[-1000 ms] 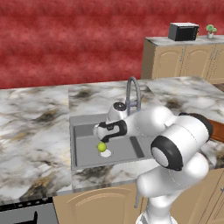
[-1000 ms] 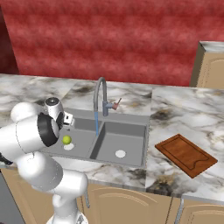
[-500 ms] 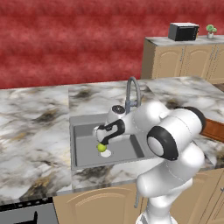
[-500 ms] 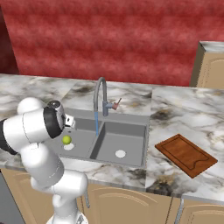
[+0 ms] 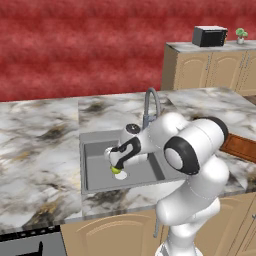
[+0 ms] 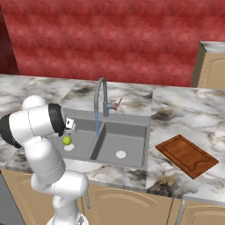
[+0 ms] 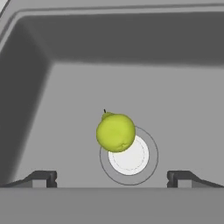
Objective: Pick the pear from the sink and place it on the cutting board to airdry. Then turn off the sink faucet.
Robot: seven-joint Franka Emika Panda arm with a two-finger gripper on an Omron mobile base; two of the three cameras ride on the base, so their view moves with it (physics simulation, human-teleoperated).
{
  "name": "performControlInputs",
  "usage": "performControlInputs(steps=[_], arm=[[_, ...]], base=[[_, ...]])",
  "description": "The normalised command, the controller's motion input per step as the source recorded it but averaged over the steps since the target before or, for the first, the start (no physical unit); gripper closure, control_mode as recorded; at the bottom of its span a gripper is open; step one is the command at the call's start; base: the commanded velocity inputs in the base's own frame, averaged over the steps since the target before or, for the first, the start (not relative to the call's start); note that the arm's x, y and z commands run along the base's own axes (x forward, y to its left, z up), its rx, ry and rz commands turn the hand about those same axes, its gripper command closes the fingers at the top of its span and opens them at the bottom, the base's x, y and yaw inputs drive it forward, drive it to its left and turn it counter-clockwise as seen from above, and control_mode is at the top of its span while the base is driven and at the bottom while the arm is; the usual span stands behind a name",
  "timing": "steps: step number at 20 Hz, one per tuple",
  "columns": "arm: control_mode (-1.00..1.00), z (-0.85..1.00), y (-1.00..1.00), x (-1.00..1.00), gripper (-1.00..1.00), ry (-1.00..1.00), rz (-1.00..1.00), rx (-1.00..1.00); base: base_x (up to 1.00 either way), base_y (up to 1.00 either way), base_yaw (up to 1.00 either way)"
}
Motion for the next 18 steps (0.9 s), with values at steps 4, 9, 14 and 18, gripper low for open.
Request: performControlInputs(steps=[4,9,14,18], arm=[[-1.0,-0.2,0.03,0.11,-1.0,0.0,0.0,0.0],[-1.0,-0.19,0.0,0.14,-1.0,0.0,0.0,0.0],[-1.0,-0.19,0.02,0.16,-1.0,0.0,0.0,0.0],[-1.0,-0.18,0.07,0.16,-1.0,0.0,0.0,0.0]], base=[[0.0,0.0,0.0],[0.0,0.0,0.0],[0.0,0.0,0.0],[0.0,0.0,0.0]])
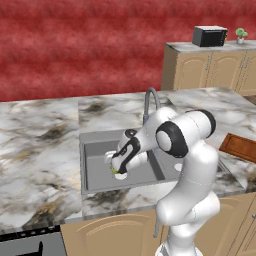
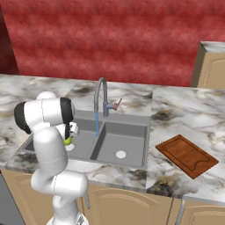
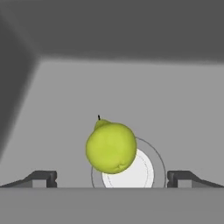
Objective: Pick the pear from the sink and place it on the cutting board to airdry. Then turn off the sink faucet.
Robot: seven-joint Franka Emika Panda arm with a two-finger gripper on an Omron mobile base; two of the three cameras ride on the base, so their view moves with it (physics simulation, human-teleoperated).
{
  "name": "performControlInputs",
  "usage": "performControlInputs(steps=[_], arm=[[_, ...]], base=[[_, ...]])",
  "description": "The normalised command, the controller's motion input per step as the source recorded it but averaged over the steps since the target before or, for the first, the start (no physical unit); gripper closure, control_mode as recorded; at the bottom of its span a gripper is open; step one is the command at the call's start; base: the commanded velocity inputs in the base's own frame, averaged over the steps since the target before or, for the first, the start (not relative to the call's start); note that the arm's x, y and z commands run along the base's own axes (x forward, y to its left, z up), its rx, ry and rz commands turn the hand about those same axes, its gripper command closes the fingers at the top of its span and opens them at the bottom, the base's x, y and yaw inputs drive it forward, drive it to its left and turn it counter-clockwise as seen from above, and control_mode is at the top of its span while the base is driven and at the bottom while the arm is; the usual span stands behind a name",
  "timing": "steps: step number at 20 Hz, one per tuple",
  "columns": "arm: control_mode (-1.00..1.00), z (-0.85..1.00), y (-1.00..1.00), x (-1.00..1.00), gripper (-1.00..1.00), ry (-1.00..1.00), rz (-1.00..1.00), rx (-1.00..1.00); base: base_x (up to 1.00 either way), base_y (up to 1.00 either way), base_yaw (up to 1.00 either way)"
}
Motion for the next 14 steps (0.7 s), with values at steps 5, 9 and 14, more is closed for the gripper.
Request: performControlInputs(steps=[5,9,14], arm=[[-1.0,-0.18,0.09,0.12,-1.0,0.0,0.0,0.0],[-1.0,-0.18,0.09,0.12,-1.0,0.01,0.0,0.0],[-1.0,-0.18,0.07,0.13,-1.0,0.01,0.0,0.0]], base=[[0.0,0.0,0.0],[0.0,0.0,0.0],[0.0,0.0,0.0]])
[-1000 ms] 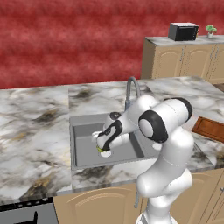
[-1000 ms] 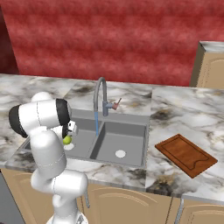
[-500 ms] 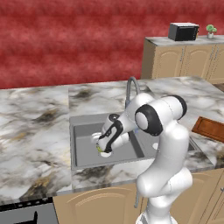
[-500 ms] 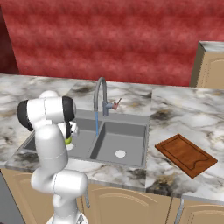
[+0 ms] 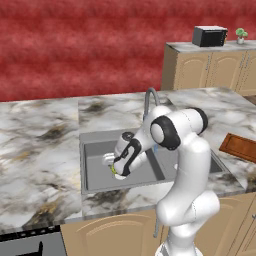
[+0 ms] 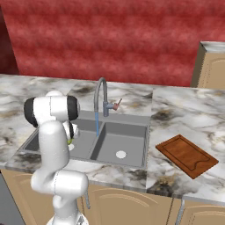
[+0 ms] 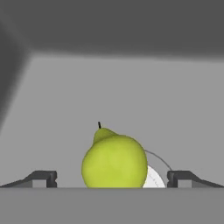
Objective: Pick the pear from the sink and place it on the cutting board to airdry. Then turn off the sink faucet.
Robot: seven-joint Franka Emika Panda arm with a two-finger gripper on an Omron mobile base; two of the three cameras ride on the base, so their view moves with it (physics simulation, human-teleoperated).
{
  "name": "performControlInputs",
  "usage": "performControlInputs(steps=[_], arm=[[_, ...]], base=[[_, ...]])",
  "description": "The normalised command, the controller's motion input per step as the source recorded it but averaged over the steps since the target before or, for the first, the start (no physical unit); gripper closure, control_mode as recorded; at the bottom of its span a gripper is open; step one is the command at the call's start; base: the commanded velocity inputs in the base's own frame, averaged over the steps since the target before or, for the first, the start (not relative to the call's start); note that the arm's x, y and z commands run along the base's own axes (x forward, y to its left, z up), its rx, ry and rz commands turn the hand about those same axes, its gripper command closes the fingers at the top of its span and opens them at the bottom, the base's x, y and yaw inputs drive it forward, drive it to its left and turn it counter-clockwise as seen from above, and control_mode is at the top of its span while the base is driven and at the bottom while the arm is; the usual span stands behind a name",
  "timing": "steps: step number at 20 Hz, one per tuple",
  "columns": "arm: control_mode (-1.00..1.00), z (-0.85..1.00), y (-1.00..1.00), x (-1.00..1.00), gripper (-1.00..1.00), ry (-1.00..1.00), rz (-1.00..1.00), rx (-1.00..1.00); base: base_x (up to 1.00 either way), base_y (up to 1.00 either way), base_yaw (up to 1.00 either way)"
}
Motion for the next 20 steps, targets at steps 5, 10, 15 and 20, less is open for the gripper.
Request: performControlInputs(steps=[5,10,15,20], arm=[[-1.0,-0.19,0.06,0.14,-1.0,0.02,0.0,0.0],[-1.0,-0.18,0.03,0.16,-1.0,0.03,0.0,0.0],[-1.0,-0.16,0.0,0.22,-1.0,0.03,0.0,0.0],[-1.0,-0.18,0.0,0.07,1.0,0.04,-0.01,0.0]], base=[[0.0,0.0,0.0],[0.0,0.0,0.0],[0.0,0.0,0.0],[0.0,0.0,0.0]])
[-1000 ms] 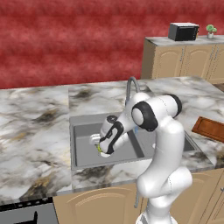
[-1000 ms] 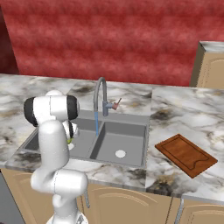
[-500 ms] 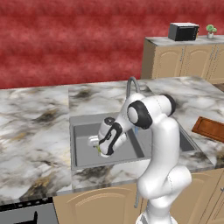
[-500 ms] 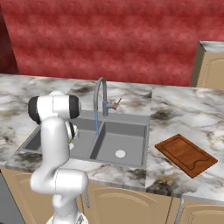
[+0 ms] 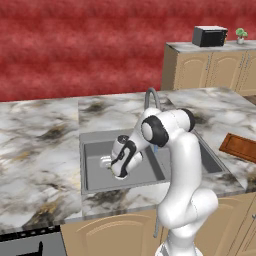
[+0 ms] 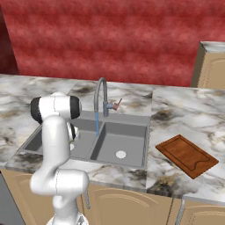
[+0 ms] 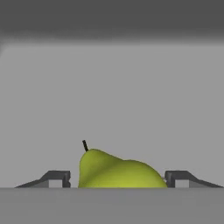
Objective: Pick the pear from the sink and place it on the cutting board to airdry. Then turn off the sink faucet.
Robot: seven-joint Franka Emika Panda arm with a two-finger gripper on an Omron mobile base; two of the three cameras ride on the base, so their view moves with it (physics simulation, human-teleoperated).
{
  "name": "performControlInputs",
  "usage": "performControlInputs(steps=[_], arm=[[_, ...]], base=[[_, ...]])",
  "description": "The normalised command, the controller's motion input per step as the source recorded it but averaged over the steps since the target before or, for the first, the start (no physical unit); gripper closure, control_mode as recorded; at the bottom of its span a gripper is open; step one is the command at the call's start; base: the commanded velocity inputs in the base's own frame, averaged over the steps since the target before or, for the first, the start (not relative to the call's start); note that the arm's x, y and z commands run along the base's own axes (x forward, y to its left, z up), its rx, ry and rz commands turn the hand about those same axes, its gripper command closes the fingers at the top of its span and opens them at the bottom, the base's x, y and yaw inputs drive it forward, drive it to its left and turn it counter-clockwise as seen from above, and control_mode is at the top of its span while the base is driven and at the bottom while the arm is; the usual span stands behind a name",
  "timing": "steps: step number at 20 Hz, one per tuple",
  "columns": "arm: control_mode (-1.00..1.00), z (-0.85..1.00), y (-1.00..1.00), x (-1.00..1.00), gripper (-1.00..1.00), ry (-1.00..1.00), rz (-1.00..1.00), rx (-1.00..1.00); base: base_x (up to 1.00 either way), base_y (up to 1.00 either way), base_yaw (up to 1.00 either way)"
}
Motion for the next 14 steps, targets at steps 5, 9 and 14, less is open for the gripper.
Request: performControlInputs(steps=[5,9,14], arm=[[-1.0,-0.05,0.0,-0.01,1.0,0.01,-0.03,0.0],[-1.0,0.05,0.0,-0.08,1.0,0.0,-0.03,0.0],[-1.0,0.42,0.0,-0.13,1.0,-0.03,-0.01,0.0]], base=[[0.0,0.0,0.0],[0.0,0.0,0.0],[0.0,0.0,0.0]])
